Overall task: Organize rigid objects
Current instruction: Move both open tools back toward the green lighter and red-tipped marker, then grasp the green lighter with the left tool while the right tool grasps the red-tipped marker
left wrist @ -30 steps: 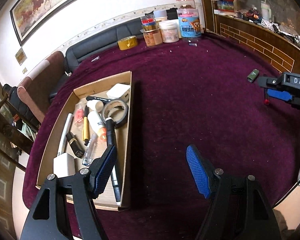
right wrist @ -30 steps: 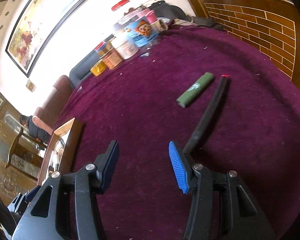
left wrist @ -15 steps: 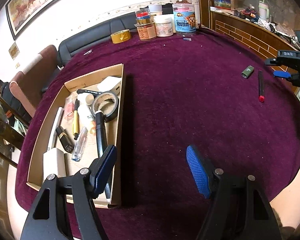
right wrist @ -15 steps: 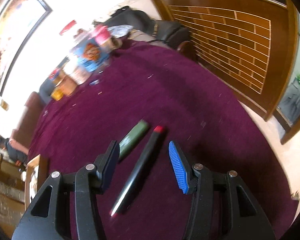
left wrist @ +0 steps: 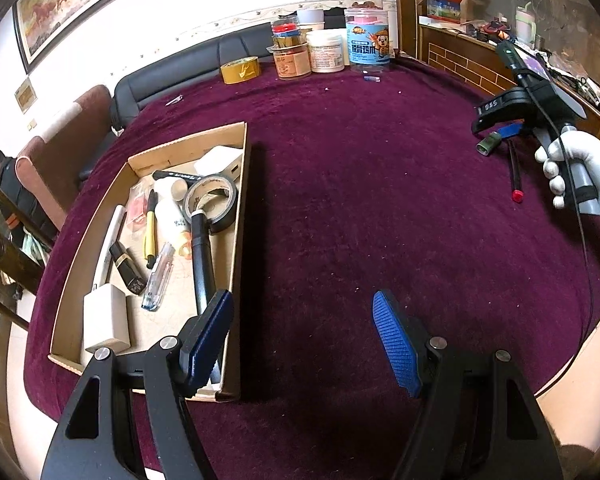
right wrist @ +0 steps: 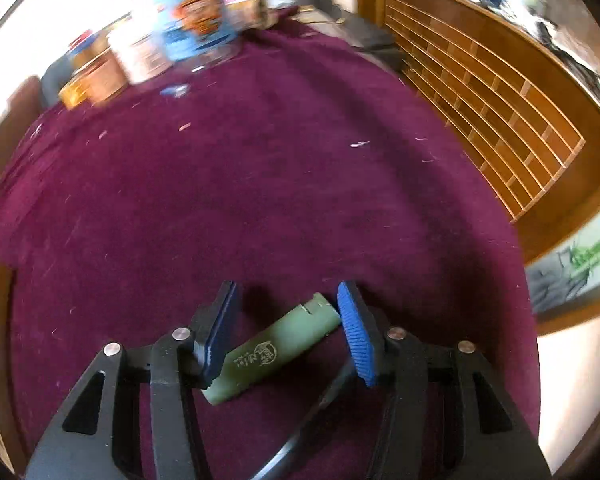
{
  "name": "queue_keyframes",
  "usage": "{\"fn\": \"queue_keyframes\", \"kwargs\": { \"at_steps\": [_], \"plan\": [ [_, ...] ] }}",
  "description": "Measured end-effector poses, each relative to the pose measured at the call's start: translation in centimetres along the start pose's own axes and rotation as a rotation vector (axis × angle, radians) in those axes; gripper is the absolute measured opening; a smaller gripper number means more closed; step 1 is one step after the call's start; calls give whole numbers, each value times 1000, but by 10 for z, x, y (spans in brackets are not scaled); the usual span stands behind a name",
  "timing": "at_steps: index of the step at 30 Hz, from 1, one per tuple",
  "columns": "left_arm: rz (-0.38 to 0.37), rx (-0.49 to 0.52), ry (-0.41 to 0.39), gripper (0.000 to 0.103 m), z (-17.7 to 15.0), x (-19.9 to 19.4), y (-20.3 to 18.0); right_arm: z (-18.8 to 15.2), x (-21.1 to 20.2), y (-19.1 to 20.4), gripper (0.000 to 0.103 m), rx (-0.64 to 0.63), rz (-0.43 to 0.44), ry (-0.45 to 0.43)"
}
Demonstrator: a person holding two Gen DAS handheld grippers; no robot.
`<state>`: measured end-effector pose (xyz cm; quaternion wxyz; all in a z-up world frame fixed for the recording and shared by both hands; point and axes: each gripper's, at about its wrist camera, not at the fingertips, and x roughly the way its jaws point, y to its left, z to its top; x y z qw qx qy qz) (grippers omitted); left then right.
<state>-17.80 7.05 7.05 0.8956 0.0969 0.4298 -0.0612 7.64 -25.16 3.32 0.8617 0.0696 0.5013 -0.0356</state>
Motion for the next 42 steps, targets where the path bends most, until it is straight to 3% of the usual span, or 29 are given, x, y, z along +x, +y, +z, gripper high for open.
{"fn": "queue_keyframes", "kwargs": {
  "at_steps": [4, 8, 11, 13, 15, 18, 21, 29, 35, 37, 39, 41, 42],
  "plan": [
    [-22, -34, 21, 66, 0, 8, 7, -17, -7, 26, 39, -62, 77, 17],
    [-51, -43, 27, 66, -1, 9, 6, -47, -18, 63, 39, -135, 253, 68],
    [-87, -57, 29, 66, 0, 9, 7, -70, -26, 89, 41, -217, 319, 90],
    [-119, -69, 33, 66, 1, 9, 7, -79, -31, 93, 41, -210, 431, 141],
    [-154, -83, 40, 66, 2, 9, 8, -80, -49, 81, 41, -150, 516, 111],
    [-205, -93, 47, 66, 6, 10, 5, -76, -83, 49, 42, -120, 444, -33],
    [-250, -73, 60, 66, 16, 18, -11, -80, -100, 9, 42, -50, 359, -104],
    [-288, 35, 95, 66, 44, 51, -72, -93, -91, -62, 42, 101, 247, -86],
    [-253, 55, 133, 66, 62, 81, -92, -90, -79, -64, 42, 127, 268, -70],
    [-216, 92, 102, 66, 63, 84, -100, -88, -74, -59, 42, 123, 272, -65],
    [-217, 113, 83, 60, 62, 84, -102, -89, -71, -56, 42, 116, 268, -62],
    [-239, 136, 65, 16, 61, 78, -101, -89, -67, -50, 42, 109, 252, -59],
    [-249, 140, 72, 16, 61, 77, -99, -88, -64, -48, 42, 107, 241, -55]
  ]
}}
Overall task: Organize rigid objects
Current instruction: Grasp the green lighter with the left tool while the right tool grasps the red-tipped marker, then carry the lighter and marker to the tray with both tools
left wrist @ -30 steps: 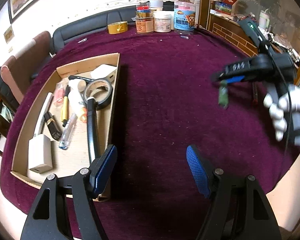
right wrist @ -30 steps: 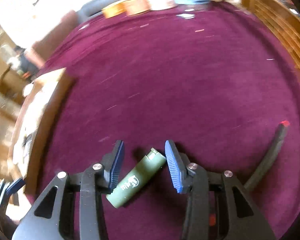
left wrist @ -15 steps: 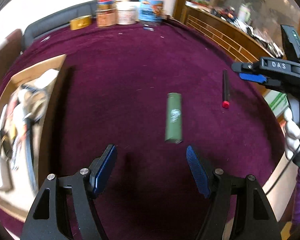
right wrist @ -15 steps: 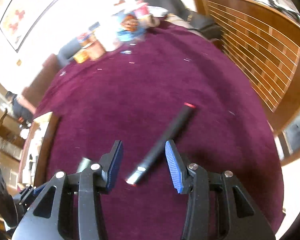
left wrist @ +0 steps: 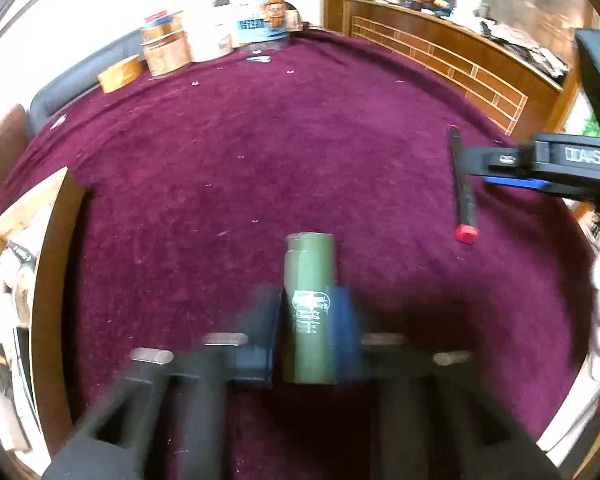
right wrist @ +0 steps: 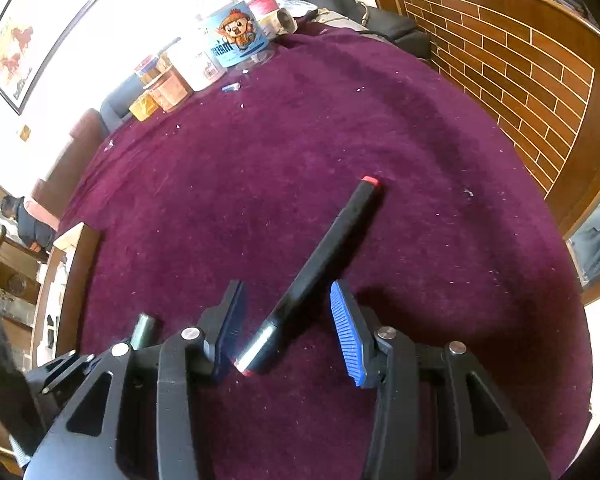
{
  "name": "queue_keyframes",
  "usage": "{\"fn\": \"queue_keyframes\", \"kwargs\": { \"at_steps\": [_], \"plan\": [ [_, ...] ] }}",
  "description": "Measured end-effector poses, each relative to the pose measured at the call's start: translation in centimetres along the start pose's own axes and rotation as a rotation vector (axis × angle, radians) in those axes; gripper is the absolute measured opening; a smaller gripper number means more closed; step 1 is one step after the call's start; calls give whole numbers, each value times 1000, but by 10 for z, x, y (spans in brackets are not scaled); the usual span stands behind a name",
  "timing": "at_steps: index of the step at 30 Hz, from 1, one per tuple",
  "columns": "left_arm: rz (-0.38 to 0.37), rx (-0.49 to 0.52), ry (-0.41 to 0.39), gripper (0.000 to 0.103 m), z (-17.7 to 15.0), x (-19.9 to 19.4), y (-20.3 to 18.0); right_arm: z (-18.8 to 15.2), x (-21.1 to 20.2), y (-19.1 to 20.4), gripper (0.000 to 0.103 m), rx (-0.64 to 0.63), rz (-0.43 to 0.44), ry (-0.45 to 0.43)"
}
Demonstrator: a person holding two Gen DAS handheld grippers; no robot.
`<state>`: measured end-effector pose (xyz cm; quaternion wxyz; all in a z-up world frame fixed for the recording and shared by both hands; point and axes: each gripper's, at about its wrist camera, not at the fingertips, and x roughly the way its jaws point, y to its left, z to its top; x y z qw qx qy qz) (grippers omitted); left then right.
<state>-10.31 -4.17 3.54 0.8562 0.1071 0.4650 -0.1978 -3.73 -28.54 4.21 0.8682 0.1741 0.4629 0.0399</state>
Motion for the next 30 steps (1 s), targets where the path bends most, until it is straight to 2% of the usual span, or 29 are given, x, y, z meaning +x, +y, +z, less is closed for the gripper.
{"fn": "queue_keyframes", "kwargs": {
  "at_steps": [5, 12, 13, 14, 15, 17, 21, 26, 30],
  "plan": [
    [-43, -45, -7, 16, -5, -8, 17, 0, 16, 8, 42, -6, -49, 11],
    [-122, -135, -79, 16, -15, -45, 44, 0, 26, 25, 42, -59, -166, -30],
    [-131, -149, -94, 16, -17, -53, 49, 0, 27, 27, 40, -68, -183, -35],
    [-141, -162, -105, 16, -19, -58, 53, -1, 28, 29, 27, -73, -210, -44],
    [-151, -177, -116, 16, -23, -65, 57, 0, 28, 29, 19, -75, -218, -49],
    [-168, -207, -139, 16, -29, -79, 70, 2, 28, 24, 13, -51, -183, -51],
    [-184, -293, -182, 16, -47, -106, 107, 4, 22, 11, 12, 34, -64, -47],
    [-126, -411, -231, 16, -68, -130, 163, 3, 12, 12, 12, 109, 69, -52],
    [-63, -507, -239, 16, -89, -132, 204, 3, 7, 30, 12, 112, 160, -38]
  ]
}}
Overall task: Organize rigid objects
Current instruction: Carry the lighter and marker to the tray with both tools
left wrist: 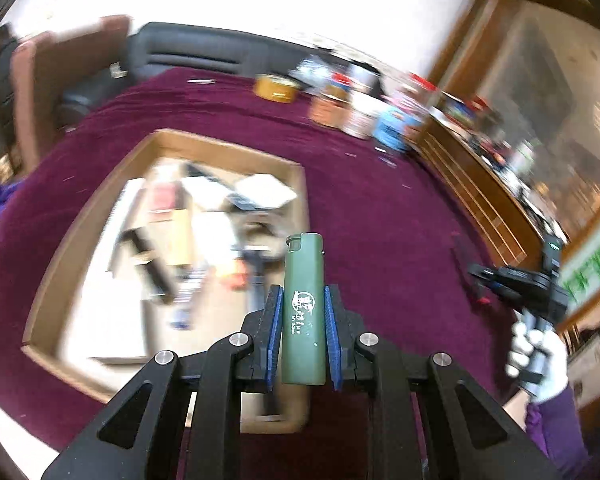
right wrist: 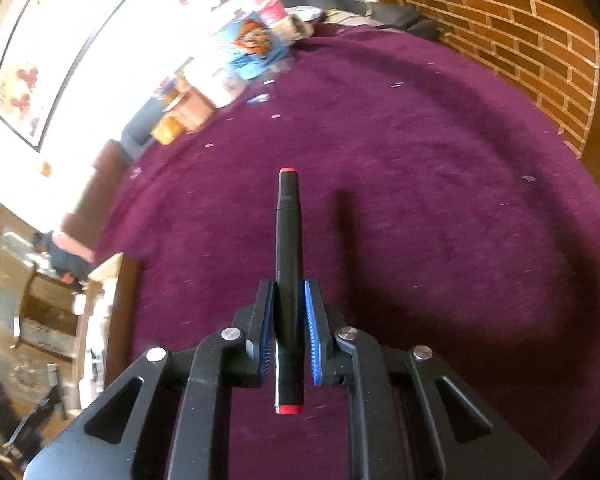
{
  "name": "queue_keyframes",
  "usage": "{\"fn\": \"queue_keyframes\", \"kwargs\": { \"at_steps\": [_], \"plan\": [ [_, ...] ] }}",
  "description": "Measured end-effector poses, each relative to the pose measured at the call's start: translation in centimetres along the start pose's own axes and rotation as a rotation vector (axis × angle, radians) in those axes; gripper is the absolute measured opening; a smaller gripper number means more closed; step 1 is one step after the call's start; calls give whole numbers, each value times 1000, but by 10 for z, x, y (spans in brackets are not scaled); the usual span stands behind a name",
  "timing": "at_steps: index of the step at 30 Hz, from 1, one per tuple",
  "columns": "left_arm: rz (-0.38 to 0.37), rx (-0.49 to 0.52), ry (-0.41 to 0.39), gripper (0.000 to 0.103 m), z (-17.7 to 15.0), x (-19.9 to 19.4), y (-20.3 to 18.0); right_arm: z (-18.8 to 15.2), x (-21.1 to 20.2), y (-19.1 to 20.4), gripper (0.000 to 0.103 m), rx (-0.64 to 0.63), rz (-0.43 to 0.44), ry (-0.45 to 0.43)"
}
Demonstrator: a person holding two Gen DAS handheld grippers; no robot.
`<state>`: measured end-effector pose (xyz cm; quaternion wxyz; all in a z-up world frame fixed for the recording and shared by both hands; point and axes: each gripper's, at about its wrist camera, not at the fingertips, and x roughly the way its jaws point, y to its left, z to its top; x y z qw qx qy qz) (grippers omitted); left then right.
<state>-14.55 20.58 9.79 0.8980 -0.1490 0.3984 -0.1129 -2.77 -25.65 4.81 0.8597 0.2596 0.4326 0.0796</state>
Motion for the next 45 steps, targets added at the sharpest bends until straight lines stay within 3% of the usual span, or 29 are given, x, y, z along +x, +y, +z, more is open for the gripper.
{"fn": "queue_keyframes", "kwargs": {
  "at_steps": [4, 11, 17, 22, 24, 26, 28, 33, 38, 45],
  "plan": [
    [75, -99, 19, 16, -6, 4, 44, -7, 4, 28, 12, -30, 68, 28],
    [129, -159, 47, 17, -10, 15, 73, -23, 14, 81, 12, -110, 166, 82],
    [95, -128, 90, 17, -13, 28, 57, -42, 29, 125, 12, -161, 258, 157],
    [111, -127, 145, 17, -22, 40, 50, -57, 48, 161, 13, -203, 314, 224],
    [133, -101, 148, 22, -23, 42, 45, -65, 58, 179, 13, -225, 328, 254],
    [106, -105, 148, 34, -22, 42, 42, -73, 69, 197, 13, -248, 341, 286],
    [111, -113, 131, 41, -21, 37, 42, -80, 78, 213, 13, -276, 347, 306],
    [112, -140, 36, 43, -19, 8, 56, -97, 110, 257, 13, -319, 367, 376],
    [155, -171, -54, 52, -19, -23, 79, -104, 152, 294, 13, -331, 340, 424],
    [177, -232, -86, 53, -22, -37, 117, -122, 200, 324, 13, -320, 325, 516]
  ]
}}
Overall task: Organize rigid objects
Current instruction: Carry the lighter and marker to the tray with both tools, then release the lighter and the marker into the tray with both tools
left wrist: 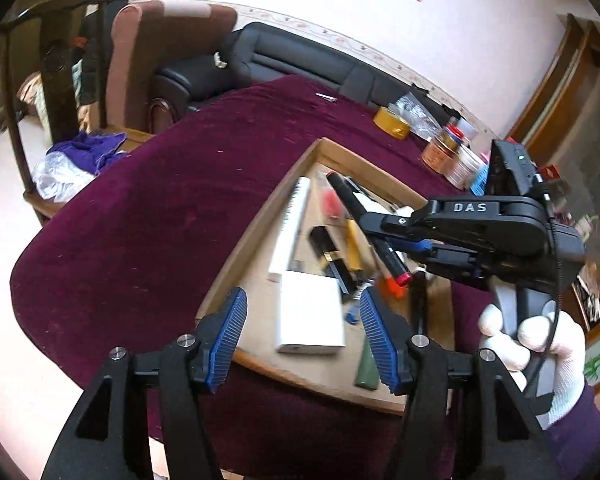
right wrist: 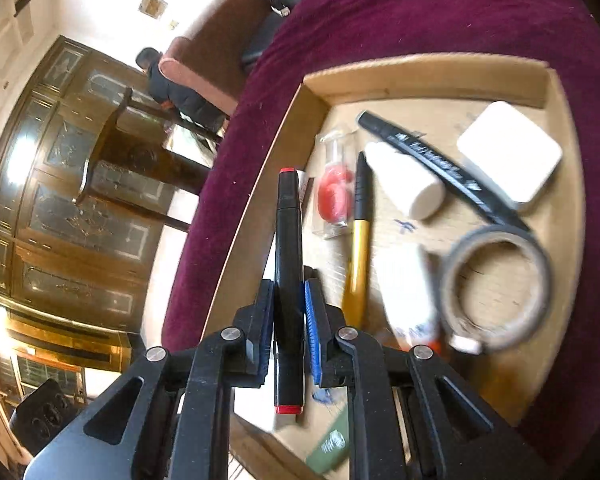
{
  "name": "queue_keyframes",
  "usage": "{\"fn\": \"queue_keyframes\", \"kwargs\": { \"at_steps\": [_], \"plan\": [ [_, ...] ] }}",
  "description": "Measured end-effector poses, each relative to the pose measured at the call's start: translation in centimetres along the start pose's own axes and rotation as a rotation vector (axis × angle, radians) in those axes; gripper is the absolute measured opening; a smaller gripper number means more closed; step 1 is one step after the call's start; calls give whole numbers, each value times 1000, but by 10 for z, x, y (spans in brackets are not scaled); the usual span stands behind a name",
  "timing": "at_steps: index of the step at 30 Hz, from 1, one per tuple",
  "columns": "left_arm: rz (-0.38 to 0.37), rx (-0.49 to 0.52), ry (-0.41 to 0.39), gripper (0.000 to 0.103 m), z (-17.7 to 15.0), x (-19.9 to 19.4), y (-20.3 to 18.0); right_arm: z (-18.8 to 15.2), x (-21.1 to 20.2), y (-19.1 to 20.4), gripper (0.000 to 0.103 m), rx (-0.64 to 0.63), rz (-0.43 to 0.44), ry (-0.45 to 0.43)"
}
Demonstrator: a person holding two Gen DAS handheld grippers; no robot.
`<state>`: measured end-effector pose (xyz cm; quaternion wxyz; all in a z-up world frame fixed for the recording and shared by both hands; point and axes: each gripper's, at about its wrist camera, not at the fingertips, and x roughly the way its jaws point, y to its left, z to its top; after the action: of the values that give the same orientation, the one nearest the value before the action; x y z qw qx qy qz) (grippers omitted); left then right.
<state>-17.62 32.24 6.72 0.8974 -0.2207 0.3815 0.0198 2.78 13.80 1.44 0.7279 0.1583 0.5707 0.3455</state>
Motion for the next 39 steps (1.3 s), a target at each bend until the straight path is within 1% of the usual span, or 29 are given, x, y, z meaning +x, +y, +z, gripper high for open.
{"fn": "queue_keyframes", "kwargs": {
  "at_steps": [5, 13, 15, 18, 20, 22, 24, 26, 28, 29, 30, 31, 32, 33, 34, 35, 36, 37, 38, 39],
  "plan": [
    [-5, -32, -7, 53, 3, 1, 16, 8, 19, 3, 13, 4, -50, 2],
    [-2, -32, -24, 53, 2, -5, 22, 22, 21, 10, 13, -60, -215, -59],
    [3, -29, -26, 53, 1, -6, 23, 23, 19, 8, 14, -55, -218, -56],
    [1, -27, -26, 53, 0, -7, 19, 20, 4, 5, 17, -39, -180, -77],
    [4, -20, -30, 57, -1, -9, 15, 17, -13, 4, 18, -44, -168, -107],
    [10, -5, -51, 59, -1, -14, 7, 13, -36, 5, 22, -69, -173, -152],
    [19, 11, -74, 59, -2, -19, 0, 4, -64, 3, 34, -99, -194, -215],
    [36, 32, -113, 59, -2, -27, -9, -8, -91, -1, 41, -131, -224, -283],
    [84, 65, -186, 59, -4, -40, -21, -22, -111, -4, 43, -154, -257, -332],
    [131, 83, -250, 59, -7, -51, -29, -34, -124, -6, 43, -170, -281, -366],
    [177, 98, -330, 59, -11, -65, -38, -43, -132, -8, 43, -181, -297, -388],
    [204, 104, -395, 67, -14, -76, -44, -54, -142, -9, 43, -196, -317, -418],
    [217, 106, -476, 88, -19, -90, -50, -68, -152, -6, 49, -225, -351, -466],
    [207, 107, -564, 101, -26, -105, -55, -79, -159, -5, 63, -249, -385, -506],
    [177, 108, -665, 102, -35, -119, -61, -88, -164, -3, 72, -270, -419, -543],
    [134, 105, -743, 102, -41, -128, -65, -103, -170, -3, 86, -297, -482, -600],
    [77, 99, -783, 102, -43, -129, -71, -109, -172, -3, 87, -305, -513, -627],
    [35, 104, -757, 102, -38, -124, -75, -114, -173, -4, 87, -312, -535, -645],
    [-1, 121, -696, 102, -31, -114, -80, -118, -174, -8, 87, -312, -550, -647],
    [-15, 139, -619, 102, -24, -102, -85, -121, -174, -12, 87, -303, -561, -639]
  ]
}}
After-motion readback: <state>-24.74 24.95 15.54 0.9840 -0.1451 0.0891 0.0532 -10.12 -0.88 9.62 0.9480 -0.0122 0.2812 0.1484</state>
